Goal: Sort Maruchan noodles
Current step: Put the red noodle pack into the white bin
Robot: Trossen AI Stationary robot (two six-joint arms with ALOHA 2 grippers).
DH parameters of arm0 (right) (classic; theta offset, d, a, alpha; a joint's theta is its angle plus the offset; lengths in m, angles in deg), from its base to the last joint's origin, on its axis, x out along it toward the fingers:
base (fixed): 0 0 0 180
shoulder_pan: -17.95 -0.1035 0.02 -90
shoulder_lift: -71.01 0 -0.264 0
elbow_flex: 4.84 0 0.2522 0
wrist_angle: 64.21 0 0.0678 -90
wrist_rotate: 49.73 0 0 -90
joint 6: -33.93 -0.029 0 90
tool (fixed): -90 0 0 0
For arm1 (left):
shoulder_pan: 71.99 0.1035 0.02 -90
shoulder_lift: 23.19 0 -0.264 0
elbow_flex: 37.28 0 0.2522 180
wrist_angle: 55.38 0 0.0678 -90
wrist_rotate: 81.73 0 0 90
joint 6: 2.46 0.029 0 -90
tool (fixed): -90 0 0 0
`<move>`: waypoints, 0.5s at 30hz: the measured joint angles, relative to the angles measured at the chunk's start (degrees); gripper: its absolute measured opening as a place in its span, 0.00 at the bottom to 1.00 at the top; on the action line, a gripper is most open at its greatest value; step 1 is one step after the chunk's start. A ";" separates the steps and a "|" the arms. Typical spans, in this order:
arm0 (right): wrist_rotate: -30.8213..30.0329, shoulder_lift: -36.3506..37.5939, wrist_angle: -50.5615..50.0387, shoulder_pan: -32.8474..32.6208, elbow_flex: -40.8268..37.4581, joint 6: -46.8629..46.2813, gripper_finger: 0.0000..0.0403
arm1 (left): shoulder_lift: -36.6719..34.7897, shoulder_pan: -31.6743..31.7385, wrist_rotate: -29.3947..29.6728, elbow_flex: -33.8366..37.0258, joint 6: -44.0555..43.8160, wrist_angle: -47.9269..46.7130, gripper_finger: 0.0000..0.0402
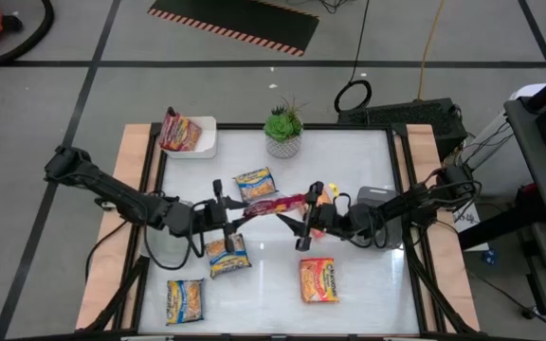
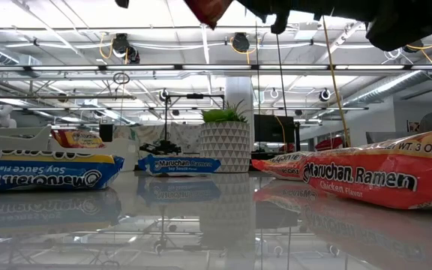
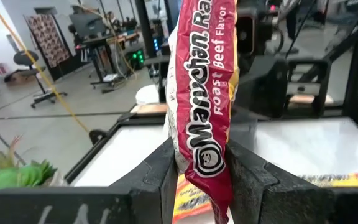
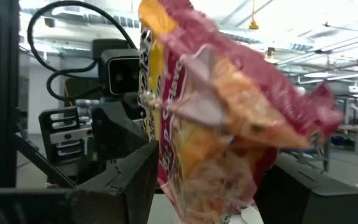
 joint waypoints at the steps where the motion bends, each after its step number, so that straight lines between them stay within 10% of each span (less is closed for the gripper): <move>1: -0.31 0.17 -0.62 0.00 0.00 0.00 0.55 | -0.64 0.12 0.01 0.00 -0.24 -1.06 0.28; 15: -13.07 10.51 -25.24 -1.30 -0.02 -2.88 0.55 | -12.91 1.71 10.24 0.00 -3.77 -22.23 0.28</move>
